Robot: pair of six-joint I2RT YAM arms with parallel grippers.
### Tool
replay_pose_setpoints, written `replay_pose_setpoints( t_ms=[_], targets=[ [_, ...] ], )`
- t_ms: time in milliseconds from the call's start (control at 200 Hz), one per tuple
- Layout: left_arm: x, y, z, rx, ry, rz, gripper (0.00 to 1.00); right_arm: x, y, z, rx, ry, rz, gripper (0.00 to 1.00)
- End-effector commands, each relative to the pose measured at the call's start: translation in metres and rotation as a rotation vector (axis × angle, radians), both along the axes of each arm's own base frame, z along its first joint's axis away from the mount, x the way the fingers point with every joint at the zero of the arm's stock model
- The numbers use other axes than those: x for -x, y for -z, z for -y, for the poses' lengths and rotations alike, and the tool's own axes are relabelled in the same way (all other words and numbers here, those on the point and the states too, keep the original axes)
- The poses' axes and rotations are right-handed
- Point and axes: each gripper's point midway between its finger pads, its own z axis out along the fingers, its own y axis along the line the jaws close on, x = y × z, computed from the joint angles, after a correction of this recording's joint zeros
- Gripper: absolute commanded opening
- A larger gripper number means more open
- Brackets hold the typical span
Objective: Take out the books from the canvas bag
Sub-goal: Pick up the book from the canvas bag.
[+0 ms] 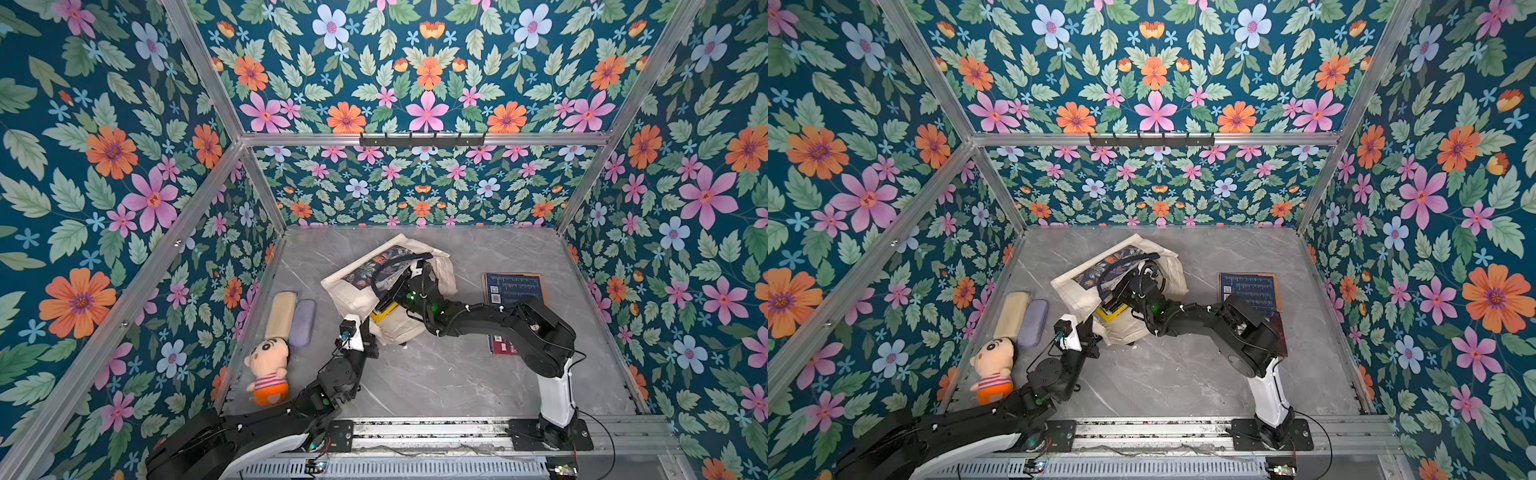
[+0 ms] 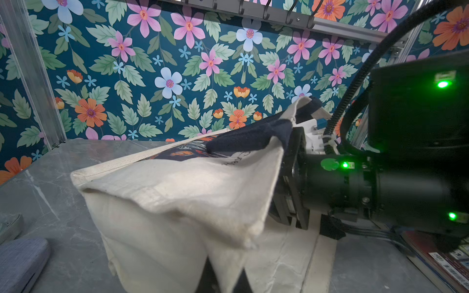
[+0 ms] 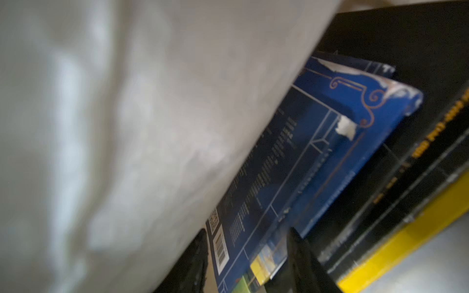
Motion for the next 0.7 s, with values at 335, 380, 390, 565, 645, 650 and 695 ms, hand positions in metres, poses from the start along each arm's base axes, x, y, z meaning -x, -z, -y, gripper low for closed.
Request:
replay_pose_setpoints(
  t_ms=[335,380,390,565,645,650,695],
  targets=[
    [0.002,-0.003,0.003,0.020,0.026,0.018,0.00,-0.021,0.021,0.004,0.002,0.088,-0.058,0.45],
    [0.002,-0.003,0.003,0.019,0.026,0.019,0.00,-0.024,0.019,0.002,0.000,0.088,-0.050,0.44],
    [0.002,-0.003,0.003,0.018,0.026,0.018,0.00,-0.024,0.018,0.001,-0.001,0.087,-0.047,0.44],
    [0.002,-0.002,0.004,0.015,0.029,0.018,0.00,-0.031,0.016,-0.004,-0.016,0.092,-0.022,0.41],
    [0.002,-0.002,0.004,0.011,0.030,0.017,0.00,-0.033,0.014,-0.007,-0.039,0.090,-0.002,0.41],
    [0.002,-0.002,0.004,0.011,0.029,0.017,0.00,-0.034,0.013,-0.007,-0.042,0.090,-0.001,0.41],
    [0.002,-0.002,0.005,0.012,0.032,0.017,0.00,-0.034,0.010,-0.010,-0.066,0.079,0.017,0.41]
  ],
)
